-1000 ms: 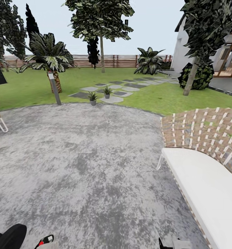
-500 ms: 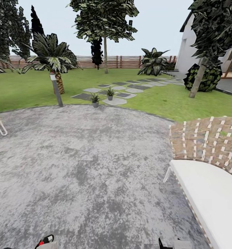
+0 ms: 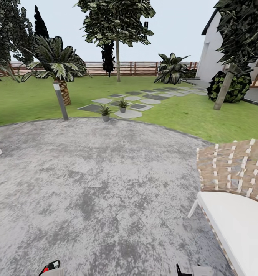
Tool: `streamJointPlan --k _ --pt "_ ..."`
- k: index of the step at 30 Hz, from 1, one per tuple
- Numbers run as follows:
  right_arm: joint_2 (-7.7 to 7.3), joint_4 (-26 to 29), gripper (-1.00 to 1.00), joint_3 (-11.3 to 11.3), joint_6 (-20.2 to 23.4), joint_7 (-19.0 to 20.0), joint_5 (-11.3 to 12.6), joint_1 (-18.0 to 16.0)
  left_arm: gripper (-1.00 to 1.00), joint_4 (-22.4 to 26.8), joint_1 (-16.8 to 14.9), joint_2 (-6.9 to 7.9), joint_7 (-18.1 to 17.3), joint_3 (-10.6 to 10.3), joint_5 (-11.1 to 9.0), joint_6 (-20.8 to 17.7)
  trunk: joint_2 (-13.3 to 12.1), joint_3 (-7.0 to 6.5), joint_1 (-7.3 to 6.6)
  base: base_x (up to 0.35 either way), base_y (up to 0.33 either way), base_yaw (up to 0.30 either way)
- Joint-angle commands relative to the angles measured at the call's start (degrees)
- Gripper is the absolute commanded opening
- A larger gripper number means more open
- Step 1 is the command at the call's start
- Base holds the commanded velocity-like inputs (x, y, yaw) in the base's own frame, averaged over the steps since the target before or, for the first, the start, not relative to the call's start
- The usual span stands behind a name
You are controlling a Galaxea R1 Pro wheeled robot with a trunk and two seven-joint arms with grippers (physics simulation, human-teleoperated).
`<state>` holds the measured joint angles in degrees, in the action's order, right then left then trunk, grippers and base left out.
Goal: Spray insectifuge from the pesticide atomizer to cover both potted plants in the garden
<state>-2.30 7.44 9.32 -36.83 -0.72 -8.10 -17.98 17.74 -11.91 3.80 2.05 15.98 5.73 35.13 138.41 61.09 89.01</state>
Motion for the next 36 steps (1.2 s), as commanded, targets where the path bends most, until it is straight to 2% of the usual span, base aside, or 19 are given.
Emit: streamJointPlan --k 1,10,23,36 --pt "0.01 -0.1 1.0 0.4 -0.2 -0.1 -0.6 0.0 -1.0 0.0 0.0 -0.02 0.2 0.3 0.6 0.2 0.0 0.05 0.02 0.339 0.0 0.0" --pt "0.01 -0.1 1.0 0.4 -0.2 -0.1 -0.6 0.0 -1.0 0.0 0.0 -0.02 0.2 0.3 0.6 0.2 0.0 0.03 0.02 0.339 0.0 0.007" --pt "0.01 -0.1 1.0 0.4 -0.2 -0.1 -0.6 0.0 -1.0 -0.1 0.0 -0.02 0.2 0.3 0.6 0.2 0.0 -0.59 0.02 0.339 0.0 0.16" --pt "0.01 -0.1 1.0 0.4 -0.2 -0.1 -0.6 0.0 -1.0 -0.1 0.0 -0.02 0.2 0.3 0.6 0.2 0.0 -0.62 0.02 0.339 0.0 0.007"
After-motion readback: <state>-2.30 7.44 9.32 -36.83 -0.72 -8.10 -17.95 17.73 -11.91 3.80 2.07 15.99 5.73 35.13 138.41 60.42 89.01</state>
